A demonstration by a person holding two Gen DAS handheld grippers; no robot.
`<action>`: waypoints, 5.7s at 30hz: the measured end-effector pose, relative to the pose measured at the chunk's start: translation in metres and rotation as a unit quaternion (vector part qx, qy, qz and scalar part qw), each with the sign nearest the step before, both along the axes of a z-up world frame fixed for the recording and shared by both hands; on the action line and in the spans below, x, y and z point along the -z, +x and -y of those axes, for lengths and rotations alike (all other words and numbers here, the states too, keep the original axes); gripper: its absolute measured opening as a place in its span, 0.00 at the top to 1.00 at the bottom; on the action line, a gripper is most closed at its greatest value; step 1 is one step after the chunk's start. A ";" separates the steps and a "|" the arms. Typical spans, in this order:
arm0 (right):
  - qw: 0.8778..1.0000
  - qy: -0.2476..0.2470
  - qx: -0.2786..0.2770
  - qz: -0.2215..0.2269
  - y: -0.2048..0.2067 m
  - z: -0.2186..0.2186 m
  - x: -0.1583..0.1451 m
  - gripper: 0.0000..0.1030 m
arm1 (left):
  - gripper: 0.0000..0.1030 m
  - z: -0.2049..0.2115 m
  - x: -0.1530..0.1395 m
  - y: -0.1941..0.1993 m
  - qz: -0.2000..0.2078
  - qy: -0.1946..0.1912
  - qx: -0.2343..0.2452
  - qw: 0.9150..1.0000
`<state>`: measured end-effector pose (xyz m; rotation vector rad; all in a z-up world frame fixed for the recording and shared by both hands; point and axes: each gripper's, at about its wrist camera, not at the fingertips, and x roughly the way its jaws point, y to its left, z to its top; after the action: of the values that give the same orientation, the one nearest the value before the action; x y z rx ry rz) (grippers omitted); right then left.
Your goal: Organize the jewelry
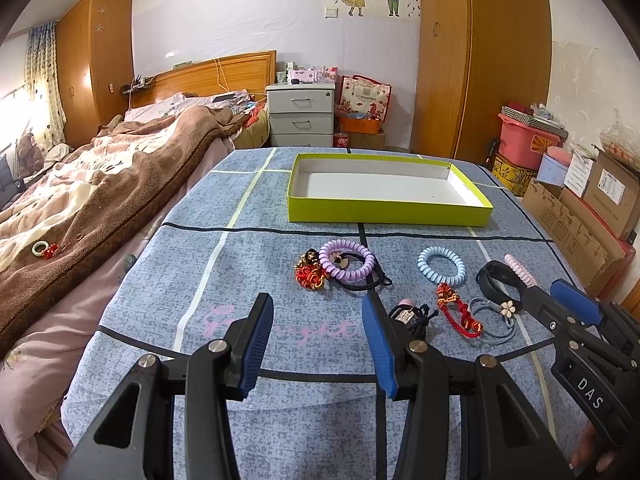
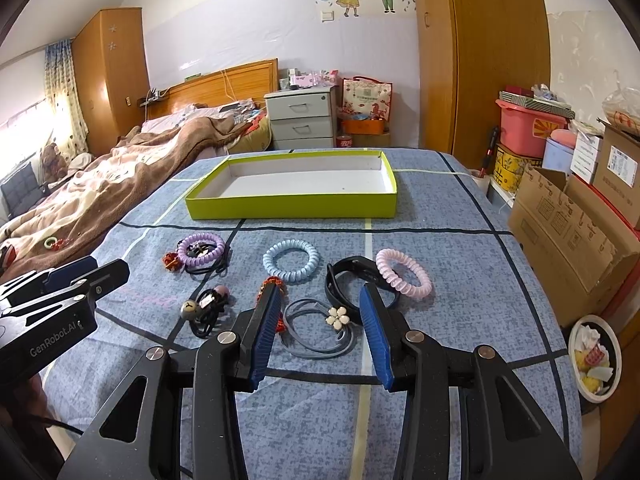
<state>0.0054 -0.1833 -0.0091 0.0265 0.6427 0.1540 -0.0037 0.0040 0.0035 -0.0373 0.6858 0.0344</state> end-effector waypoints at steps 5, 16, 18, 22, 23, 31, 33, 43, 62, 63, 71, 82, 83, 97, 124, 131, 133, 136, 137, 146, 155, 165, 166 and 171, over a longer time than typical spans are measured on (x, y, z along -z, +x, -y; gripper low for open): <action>1.000 0.000 0.000 0.000 -0.001 0.000 -0.001 0.59 | 0.53 0.000 -0.001 -0.001 0.000 0.001 0.000 1.000; 1.000 -0.001 0.001 0.001 -0.003 -0.002 -0.001 0.59 | 0.53 0.002 -0.001 -0.003 0.002 0.003 0.001 1.000; 1.000 0.000 0.001 0.000 -0.003 -0.002 -0.001 0.59 | 0.53 0.002 -0.001 -0.003 0.001 0.003 0.002 1.000; 1.000 -0.001 0.001 0.001 -0.003 -0.002 -0.001 0.59 | 0.53 0.001 -0.001 -0.003 0.001 0.002 0.002 1.000; 1.000 -0.001 0.001 0.000 -0.003 -0.002 -0.001 0.59 | 0.53 0.002 -0.001 -0.003 0.002 0.003 0.001 1.000; 1.000 0.000 0.001 0.000 -0.003 -0.002 -0.001 0.59 | 0.53 0.002 -0.001 -0.003 0.000 0.003 0.000 1.000; 1.000 -0.001 0.001 0.000 -0.003 -0.002 -0.001 0.59 | 0.53 0.002 -0.001 -0.002 0.001 0.003 0.001 1.000; 1.000 0.000 0.001 -0.001 -0.004 -0.002 -0.002 0.59 | 0.53 0.001 0.001 -0.003 0.000 0.003 0.001 1.000; 0.999 0.018 0.030 -0.011 0.007 0.036 0.001 0.59 | 0.53 -0.014 0.011 0.010 -0.025 -0.019 0.022 0.999; 0.999 0.022 0.040 -0.014 0.010 0.045 0.001 0.59 | 0.53 -0.017 0.012 0.012 -0.028 -0.026 0.023 0.999; 0.996 0.031 0.069 -0.054 0.048 0.087 0.006 0.59 | 0.53 -0.029 0.023 0.028 -0.054 -0.047 0.043 0.997; 0.992 0.011 0.010 -0.127 0.089 0.083 0.028 0.59 | 0.53 -0.051 0.031 0.046 -0.079 -0.081 0.046 0.993; 0.992 0.005 0.010 -0.129 0.091 0.083 0.028 0.59 | 0.53 -0.052 0.032 0.048 -0.081 -0.087 0.049 0.992; 0.987 -0.067 -0.018 -0.144 0.099 0.069 0.035 0.83 | 0.53 -0.054 0.037 0.065 -0.101 -0.091 0.059 0.989; 0.994 -0.024 -0.015 -0.108 0.087 0.069 0.020 0.91 | 0.54 -0.049 0.047 0.088 -0.106 -0.064 0.030 0.992; 0.994 -0.020 -0.016 -0.110 0.085 0.067 0.022 0.91 | 0.54 -0.043 0.050 0.098 -0.110 -0.069 0.043 0.991; 0.994 -0.018 -0.015 -0.110 0.084 0.068 0.022 0.91 | 0.54 -0.043 0.050 0.102 -0.108 -0.064 0.038 0.991; 0.994 -0.018 -0.017 -0.109 0.084 0.067 0.022 0.91 | 0.65 -0.042 0.051 0.101 -0.106 -0.060 0.041 0.992; 0.994 -0.018 -0.017 -0.109 0.084 0.067 0.022 0.91 | 0.74 -0.042 0.051 0.100 -0.106 -0.058 0.042 0.992; 0.994 -0.009 -0.014 -0.107 0.080 0.069 0.021 0.91 | 0.85 -0.048 0.046 0.088 -0.097 -0.075 0.053 0.991; 0.995 -0.004 -0.014 -0.097 0.073 0.065 0.017 0.91 | 0.85 -0.058 0.042 0.075 -0.088 -0.087 0.054 0.991; 0.997 0.004 -0.015 -0.075 0.080 0.061 -0.004 0.91 | 0.85 -0.056 0.019 0.083 -0.050 -0.082 0.064 0.993; 0.997 0.006 -0.014 -0.073 0.082 0.060 -0.007 0.91 | 0.85 -0.056 0.017 0.088 -0.050 -0.081 0.065 0.993; 0.998 0.003 -0.013 -0.059 0.102 0.055 -0.022 0.91 | 0.85 -0.054 0.007 0.106 -0.036 -0.074 0.071 0.994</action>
<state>0.1071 -0.2386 0.0127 0.0332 0.7597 0.1801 0.1022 0.0578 -0.0038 -0.1307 0.7603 -0.1524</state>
